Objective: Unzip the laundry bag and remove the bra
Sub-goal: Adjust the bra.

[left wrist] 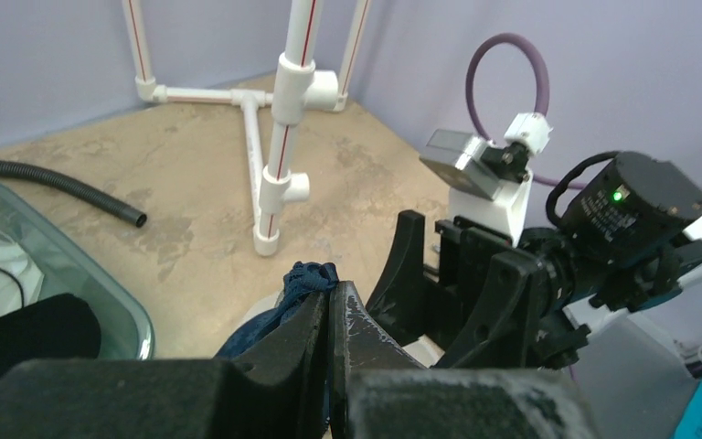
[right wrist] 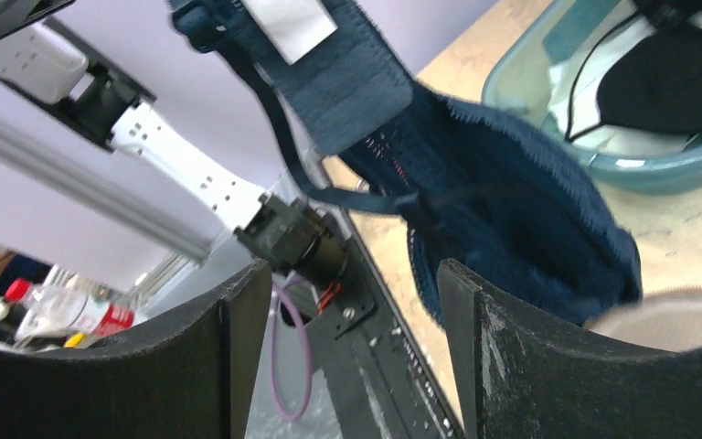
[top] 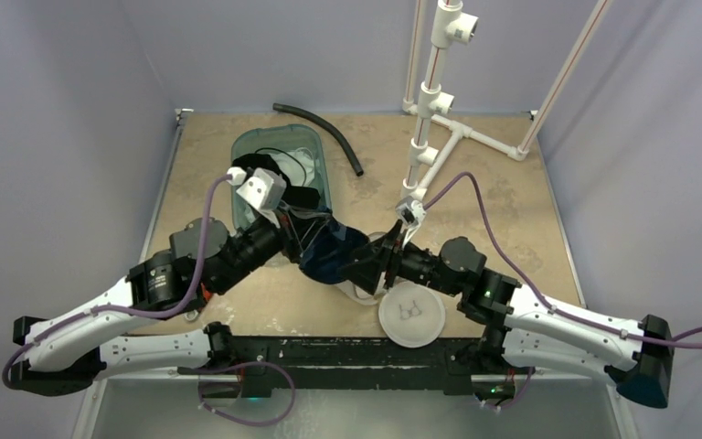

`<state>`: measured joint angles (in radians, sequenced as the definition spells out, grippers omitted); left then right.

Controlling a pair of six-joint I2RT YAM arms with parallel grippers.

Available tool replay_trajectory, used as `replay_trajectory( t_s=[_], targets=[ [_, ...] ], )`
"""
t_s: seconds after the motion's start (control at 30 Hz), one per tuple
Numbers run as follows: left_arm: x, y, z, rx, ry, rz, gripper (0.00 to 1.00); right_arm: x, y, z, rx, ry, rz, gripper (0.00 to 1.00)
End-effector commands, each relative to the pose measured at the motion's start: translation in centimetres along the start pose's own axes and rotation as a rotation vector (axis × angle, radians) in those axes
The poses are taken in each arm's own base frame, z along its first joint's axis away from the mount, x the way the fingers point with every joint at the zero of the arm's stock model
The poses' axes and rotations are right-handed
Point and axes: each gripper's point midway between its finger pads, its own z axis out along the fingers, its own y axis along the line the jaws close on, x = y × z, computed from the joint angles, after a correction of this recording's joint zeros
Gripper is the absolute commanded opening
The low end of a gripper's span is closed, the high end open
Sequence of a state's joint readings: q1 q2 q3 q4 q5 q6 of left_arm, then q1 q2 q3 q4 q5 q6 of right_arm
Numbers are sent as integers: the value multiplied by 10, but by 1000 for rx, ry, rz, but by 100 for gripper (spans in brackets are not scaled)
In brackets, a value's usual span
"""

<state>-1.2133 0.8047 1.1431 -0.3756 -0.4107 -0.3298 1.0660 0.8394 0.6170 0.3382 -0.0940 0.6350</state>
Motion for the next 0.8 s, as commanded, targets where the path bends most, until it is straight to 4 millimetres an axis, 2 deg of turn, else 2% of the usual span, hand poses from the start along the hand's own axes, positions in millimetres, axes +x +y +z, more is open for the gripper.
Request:
replay_trajectory(
  t_s=[0.0, 0.07, 0.2, 0.33, 0.47, 0.63, 0.77],
  targets=[
    [-53, -21, -5, 77, -131, -47, 0, -45, 1, 8, 71, -150, -60, 69],
    [-59, -25, -4, 94, -140, -45, 0, -50, -4, 7, 98, -181, -61, 68],
    [-74, -32, -7, 124, -157, -10, 0, -72, 16, -12, 24, -270, -109, 72],
    [-93, -43, -19, 196, -181, 44, 0, -76, 22, -33, 22, -256, -167, 77],
    [-106, -56, -36, 294, -203, 98, 0, -90, 41, -46, -20, -255, -246, 77],
    [-106, -89, -58, 526, -226, 221, 0, -108, 49, -49, -2, -267, -301, 77],
    [-99, -106, -70, 656, -213, 282, 0, -118, 66, -47, -50, -254, -332, 76]
  ],
)
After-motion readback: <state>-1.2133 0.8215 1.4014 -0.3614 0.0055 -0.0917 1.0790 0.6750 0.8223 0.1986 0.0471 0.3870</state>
